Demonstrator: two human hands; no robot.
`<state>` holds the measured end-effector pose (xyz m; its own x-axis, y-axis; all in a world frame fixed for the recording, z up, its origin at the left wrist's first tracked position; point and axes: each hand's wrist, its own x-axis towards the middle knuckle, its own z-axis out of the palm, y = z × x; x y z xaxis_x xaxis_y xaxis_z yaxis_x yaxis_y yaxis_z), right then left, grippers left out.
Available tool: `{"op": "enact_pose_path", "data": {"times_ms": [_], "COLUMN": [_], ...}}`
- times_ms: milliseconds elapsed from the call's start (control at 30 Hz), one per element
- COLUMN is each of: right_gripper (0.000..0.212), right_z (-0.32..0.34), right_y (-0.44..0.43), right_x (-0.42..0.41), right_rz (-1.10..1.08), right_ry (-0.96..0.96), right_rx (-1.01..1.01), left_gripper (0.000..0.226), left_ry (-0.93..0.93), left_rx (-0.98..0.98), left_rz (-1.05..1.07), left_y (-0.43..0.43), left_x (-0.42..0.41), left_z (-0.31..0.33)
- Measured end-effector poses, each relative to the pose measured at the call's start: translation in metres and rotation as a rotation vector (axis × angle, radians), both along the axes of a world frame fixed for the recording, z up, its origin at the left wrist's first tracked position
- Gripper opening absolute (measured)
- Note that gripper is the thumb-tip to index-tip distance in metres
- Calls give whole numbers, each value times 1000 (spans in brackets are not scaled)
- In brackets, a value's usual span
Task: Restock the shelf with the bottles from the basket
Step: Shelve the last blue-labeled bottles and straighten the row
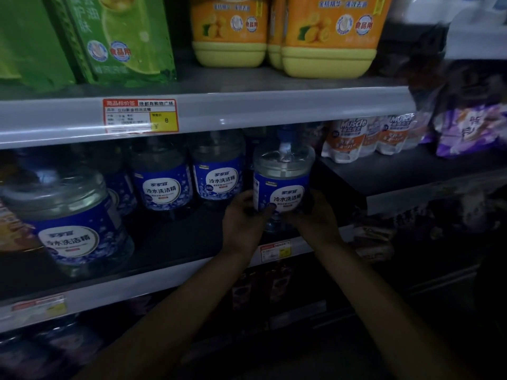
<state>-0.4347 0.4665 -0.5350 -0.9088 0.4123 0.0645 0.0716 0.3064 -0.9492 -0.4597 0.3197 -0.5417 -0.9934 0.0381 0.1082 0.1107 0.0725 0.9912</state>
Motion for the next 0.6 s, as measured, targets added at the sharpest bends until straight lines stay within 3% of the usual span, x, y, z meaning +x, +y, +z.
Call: {"op": "enact_pose_path", "data": {"times_ms": [267,433,600], "right_gripper": [58,38,23], "right_z": [-4,10,13], "right_y": [6,6,1], "right_x": [8,5,-8], "right_rz": [21,32,35], "right_ry": [-107,-146,-148], "right_rx": [-279,-563,-621], "left_gripper": [42,47,32], "left_ry": [-161,-201,-244], "left_rx": [90,177,244], "left_rz": [-103,-86,-65], "left_y": [-2,1,8], "left_x": [17,14,7], "left_z": [3,9,12]}}
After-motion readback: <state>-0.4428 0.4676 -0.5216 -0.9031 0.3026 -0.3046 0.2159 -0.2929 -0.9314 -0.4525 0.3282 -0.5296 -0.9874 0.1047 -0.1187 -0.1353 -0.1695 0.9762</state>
